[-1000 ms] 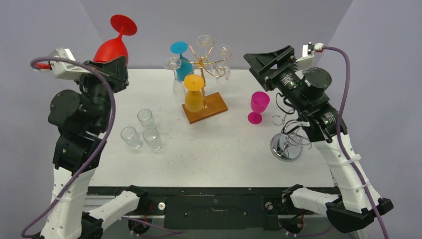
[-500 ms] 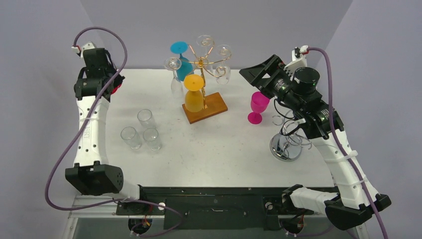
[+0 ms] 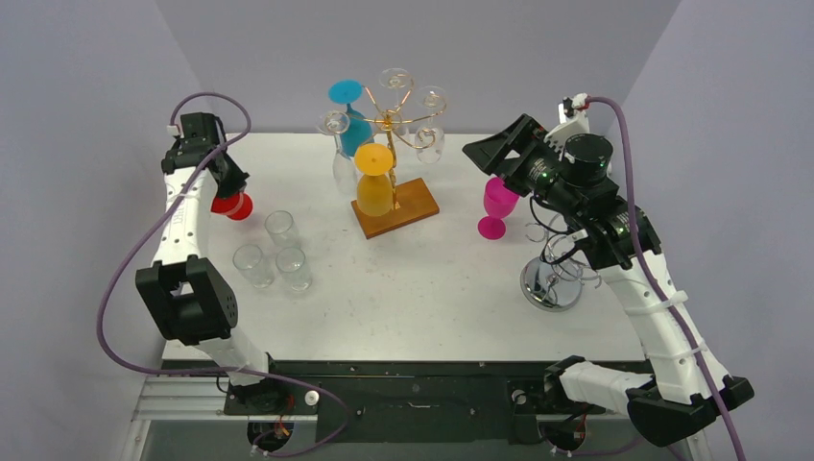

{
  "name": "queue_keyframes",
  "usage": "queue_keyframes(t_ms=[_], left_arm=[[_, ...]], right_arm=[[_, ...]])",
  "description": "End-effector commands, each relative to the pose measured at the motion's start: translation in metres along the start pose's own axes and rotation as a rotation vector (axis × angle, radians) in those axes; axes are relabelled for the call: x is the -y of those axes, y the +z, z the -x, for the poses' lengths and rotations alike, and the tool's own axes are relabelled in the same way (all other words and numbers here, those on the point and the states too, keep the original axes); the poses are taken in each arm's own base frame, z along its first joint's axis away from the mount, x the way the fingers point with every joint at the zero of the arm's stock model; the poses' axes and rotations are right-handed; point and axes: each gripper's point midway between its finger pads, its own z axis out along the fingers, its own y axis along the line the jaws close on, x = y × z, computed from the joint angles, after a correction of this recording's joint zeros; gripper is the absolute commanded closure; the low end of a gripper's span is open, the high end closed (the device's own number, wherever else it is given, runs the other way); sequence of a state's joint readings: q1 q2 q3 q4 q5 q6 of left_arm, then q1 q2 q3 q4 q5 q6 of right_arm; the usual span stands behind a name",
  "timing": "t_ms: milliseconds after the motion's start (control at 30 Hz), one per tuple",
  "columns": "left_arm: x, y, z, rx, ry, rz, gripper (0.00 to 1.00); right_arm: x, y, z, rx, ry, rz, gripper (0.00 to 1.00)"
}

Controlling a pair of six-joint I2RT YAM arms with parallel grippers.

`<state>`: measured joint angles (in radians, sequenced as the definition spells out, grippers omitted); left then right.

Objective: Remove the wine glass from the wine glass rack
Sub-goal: Place the wine glass at the center of the board.

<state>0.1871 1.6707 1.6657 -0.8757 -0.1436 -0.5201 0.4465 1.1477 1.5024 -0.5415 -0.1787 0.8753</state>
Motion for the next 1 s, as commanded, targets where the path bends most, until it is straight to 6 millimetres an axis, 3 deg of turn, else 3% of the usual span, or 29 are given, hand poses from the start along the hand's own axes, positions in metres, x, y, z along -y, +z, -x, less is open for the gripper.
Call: queue_keyframes(t_ms=[0, 200, 633, 967], left_arm=[[-0.006, 0.015, -0.013, -0.052, -0.039, 0.001, 1.00], [-0.009, 0.029, -0.033, -0.107, -0.064, 0.002, 1.00], [-0.017, 0.036, -0.047, -0.143, -0.065, 0.033, 0.97], [-0.016, 0.040, -0.044, -0.137, -0.055, 0.032, 0.73]], right_arm=[[-0.003, -0.008, 0.002, 0.011, -0.025, 0.031, 0.26], [0.003, -0.007, 0.001, 0.006, -0.027, 0.023, 0.26], [0.010, -0.002, -0.003, 0.004, -0.007, 0.016, 0.26], [0.011, 0.003, -0.005, 0.000, 0.001, 0.015, 0.26]])
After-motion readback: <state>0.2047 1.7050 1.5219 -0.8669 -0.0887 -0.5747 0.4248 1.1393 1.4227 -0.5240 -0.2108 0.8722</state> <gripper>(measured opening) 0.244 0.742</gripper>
